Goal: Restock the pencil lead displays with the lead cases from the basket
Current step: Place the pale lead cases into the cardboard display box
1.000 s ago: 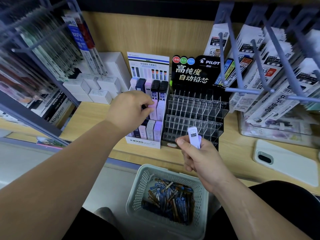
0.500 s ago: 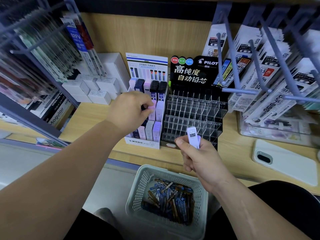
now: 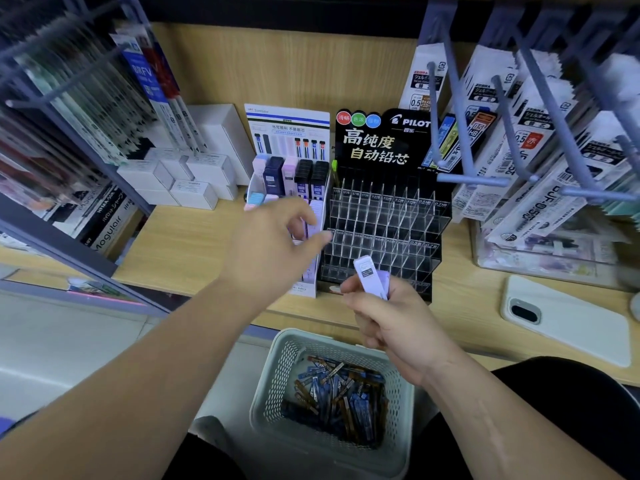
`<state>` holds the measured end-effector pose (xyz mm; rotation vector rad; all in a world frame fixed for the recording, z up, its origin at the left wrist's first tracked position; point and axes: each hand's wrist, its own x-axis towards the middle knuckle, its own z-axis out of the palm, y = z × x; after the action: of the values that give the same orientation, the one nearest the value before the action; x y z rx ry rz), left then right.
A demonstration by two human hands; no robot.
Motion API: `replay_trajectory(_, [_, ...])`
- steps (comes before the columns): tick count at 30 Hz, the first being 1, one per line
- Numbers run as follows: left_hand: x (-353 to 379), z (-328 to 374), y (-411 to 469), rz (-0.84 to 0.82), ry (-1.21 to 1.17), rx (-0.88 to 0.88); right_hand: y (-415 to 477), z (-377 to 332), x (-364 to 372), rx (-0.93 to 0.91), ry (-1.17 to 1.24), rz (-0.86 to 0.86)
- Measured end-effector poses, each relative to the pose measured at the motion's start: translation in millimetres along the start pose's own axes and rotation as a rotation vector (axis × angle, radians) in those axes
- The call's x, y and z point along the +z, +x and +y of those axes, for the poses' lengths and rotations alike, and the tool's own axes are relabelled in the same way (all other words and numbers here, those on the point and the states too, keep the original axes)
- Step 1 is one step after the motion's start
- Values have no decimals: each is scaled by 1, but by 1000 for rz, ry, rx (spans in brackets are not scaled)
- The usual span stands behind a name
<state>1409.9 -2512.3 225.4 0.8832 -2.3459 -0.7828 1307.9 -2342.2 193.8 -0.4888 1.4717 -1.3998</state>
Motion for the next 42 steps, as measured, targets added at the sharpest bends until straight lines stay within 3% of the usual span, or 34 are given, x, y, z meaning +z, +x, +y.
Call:
replay_trajectory(3, [13, 22, -27, -230, -515, -204, 1, 0, 3, -20, -6, -25])
replay_trajectory(6, [19, 28, -42, -298, -622, -211, -1, 1, 5, -35, -37, -64])
replay_trajectory(14, [1, 25, -44, -150, -773, -286, -6, -6, -3, 47, 197, -32])
replay_trajectory(24, [9, 25, -49, -6, -880, -510, -7, -5, 4, -98, 46, 33])
replay_trajectory(27, [1, 19, -34, 55, -786, -487, -7, -4, 3, -77, 49, 70])
replay_trajectory(29, [-8, 14, -18, 71, -605, -410, -5, -3, 1, -33, 77, 117])
replay_trajectory(36, [-15, -7, 22, -48, -127, -62, -1, -1, -2, 30, 129, 161])
replay_trajectory(42, [-19, -10, 38, -125, -10, 107, -1, -1, -3, 36, 138, 155])
